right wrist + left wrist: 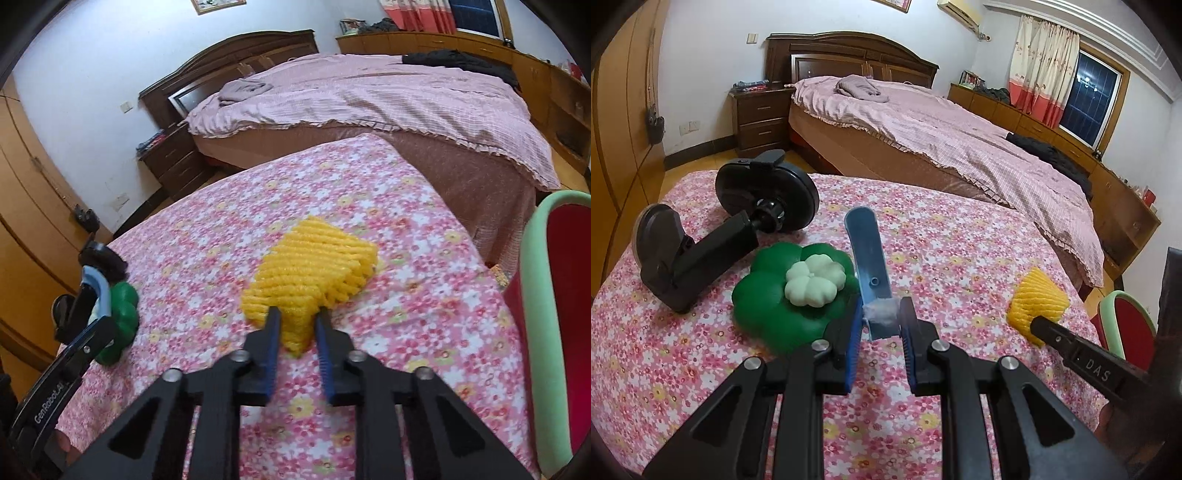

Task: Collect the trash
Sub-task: 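Grasp the yellow foam net with the right tool while the left tool grasps the blue brush, then carry the blue brush and yellow net over the red bucket with both tools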

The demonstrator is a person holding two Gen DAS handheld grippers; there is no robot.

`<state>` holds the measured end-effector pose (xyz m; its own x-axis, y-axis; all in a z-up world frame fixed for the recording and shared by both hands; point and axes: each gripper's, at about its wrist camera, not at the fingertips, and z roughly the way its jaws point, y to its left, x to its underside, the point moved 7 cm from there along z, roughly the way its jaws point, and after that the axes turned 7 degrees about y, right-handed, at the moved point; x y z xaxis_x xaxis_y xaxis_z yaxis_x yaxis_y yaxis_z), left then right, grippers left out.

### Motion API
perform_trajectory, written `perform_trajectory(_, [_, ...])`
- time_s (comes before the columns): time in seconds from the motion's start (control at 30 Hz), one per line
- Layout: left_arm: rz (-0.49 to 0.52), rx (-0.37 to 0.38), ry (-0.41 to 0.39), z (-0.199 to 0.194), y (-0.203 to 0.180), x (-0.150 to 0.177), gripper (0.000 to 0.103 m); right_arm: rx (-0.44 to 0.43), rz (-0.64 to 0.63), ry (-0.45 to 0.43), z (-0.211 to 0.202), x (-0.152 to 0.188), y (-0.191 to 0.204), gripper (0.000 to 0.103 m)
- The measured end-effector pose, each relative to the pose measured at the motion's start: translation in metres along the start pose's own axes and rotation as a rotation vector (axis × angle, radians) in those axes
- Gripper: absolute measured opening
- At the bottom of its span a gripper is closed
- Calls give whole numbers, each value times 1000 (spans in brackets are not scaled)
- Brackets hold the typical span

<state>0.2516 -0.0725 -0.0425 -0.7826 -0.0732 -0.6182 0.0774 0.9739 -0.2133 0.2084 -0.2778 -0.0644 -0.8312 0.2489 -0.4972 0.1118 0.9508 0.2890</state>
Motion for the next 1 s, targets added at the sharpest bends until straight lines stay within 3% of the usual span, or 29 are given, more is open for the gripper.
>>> perform_trajectory(0.53, [2, 24, -22, -6, -2, 1, 20, 14, 7, -128, -74, 20, -13, 11])
perform_trajectory(1.0, [97, 46, -30, -24, -40, 5, 20, 133, 132, -217, -148, 48, -91, 11])
